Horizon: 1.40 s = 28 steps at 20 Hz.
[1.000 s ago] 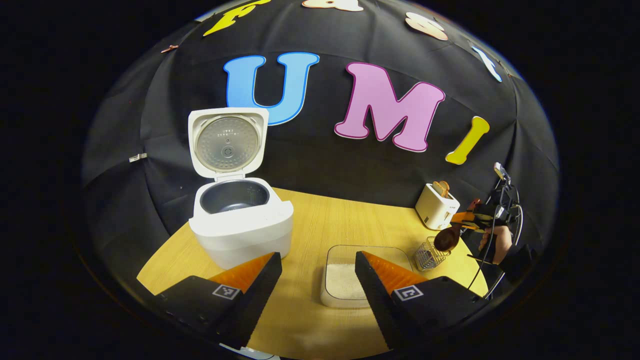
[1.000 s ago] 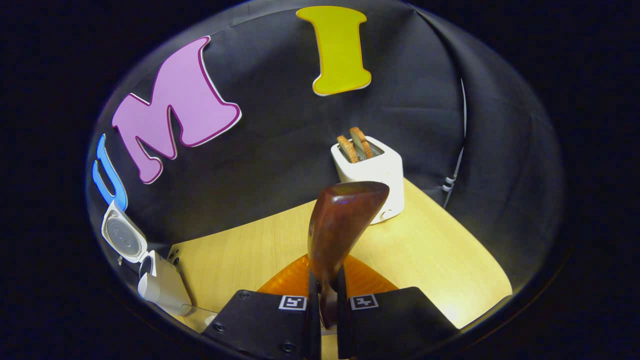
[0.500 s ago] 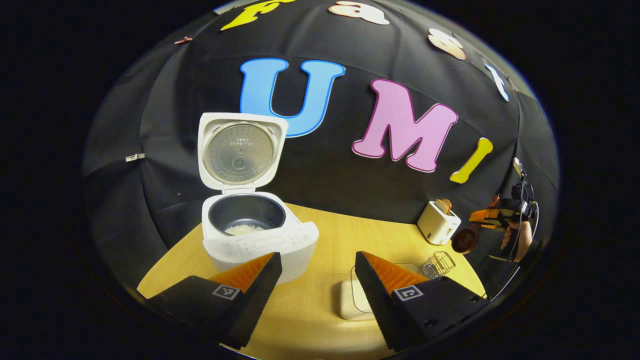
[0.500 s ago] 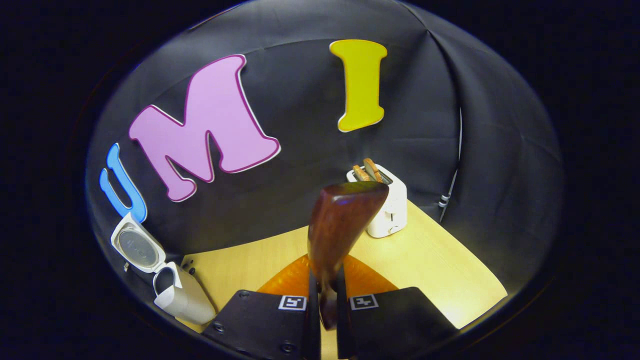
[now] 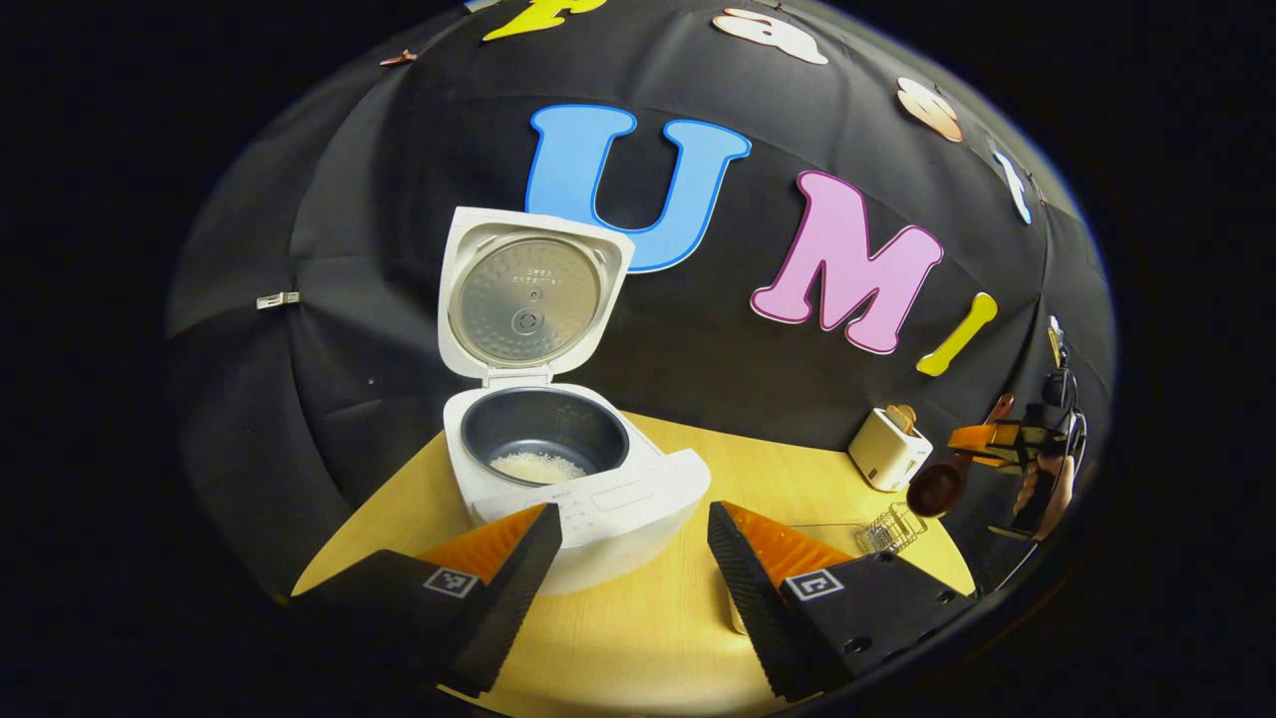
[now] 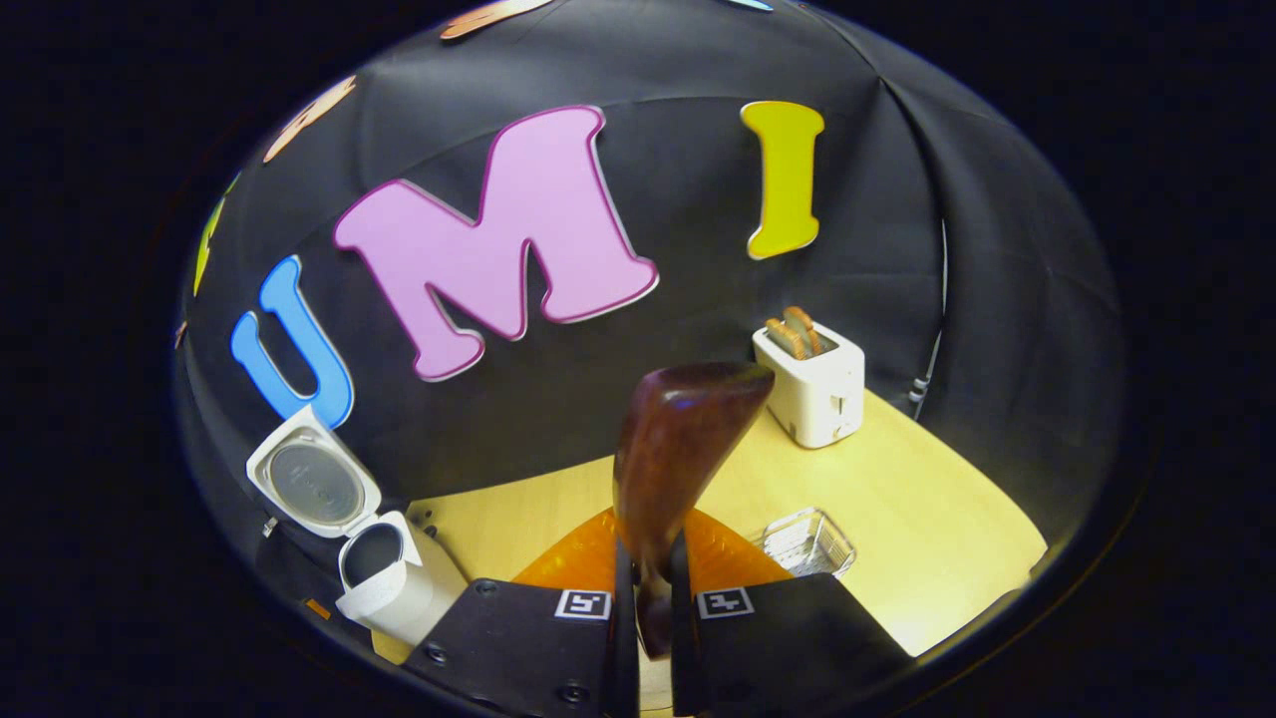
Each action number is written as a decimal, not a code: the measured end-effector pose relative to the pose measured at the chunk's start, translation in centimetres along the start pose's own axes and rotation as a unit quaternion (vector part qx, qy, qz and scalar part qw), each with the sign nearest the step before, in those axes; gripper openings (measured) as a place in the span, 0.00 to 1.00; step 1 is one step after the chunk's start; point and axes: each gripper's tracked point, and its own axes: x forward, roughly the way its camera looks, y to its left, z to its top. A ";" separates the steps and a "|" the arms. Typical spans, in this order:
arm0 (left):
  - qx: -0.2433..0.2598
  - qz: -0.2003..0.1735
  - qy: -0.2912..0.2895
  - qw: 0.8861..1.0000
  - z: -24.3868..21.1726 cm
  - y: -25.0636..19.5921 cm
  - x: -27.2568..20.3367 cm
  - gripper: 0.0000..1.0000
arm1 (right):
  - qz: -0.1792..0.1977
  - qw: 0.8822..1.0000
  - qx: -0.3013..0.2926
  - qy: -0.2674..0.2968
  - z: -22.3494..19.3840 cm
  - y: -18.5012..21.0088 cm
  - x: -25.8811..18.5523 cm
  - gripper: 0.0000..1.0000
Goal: Close the left gripper, press the button to open the rice cooker; take a wooden spoon from the chopstick holder with the right hand, scoop a spoonful of rice and pour it into the rice cooker, then put the wooden spoon back into the chopstick holder.
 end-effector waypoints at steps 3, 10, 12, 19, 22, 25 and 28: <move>-0.009 -0.019 0.020 1.000 -1.4 0.2 0.2 0.96 | 0.004 1.000 -0.013 0.019 -4.4 2.2 0.5 0.16; 0.005 -0.034 0.054 0.998 -3.3 1.5 -0.2 0.95 | -0.018 0.998 -0.055 0.031 -12.3 2.5 3.7 0.17; 0.010 -0.033 0.063 0.997 -3.9 2.1 -0.3 0.96 | -0.037 0.997 -0.059 0.026 -13.3 1.4 4.2 0.17; -0.004 -0.043 0.057 0.997 -3.8 2.5 -0.8 0.95 | -0.063 0.994 -0.091 0.026 -15.9 0.3 4.7 0.17; -0.008 -0.043 0.050 0.998 -3.5 2.6 -1.0 0.95 | -0.051 0.994 -0.088 0.047 -17.4 1.5 4.5 0.17; -0.017 -0.038 0.047 0.998 -3.5 2.9 -1.3 0.95 | -0.033 0.996 -0.054 0.069 -19.1 3.3 3.6 0.17; -0.026 -0.034 0.047 0.998 -3.6 3.1 -1.8 0.96 | -0.020 0.995 -0.044 0.084 -20.1 4.9 2.8 0.17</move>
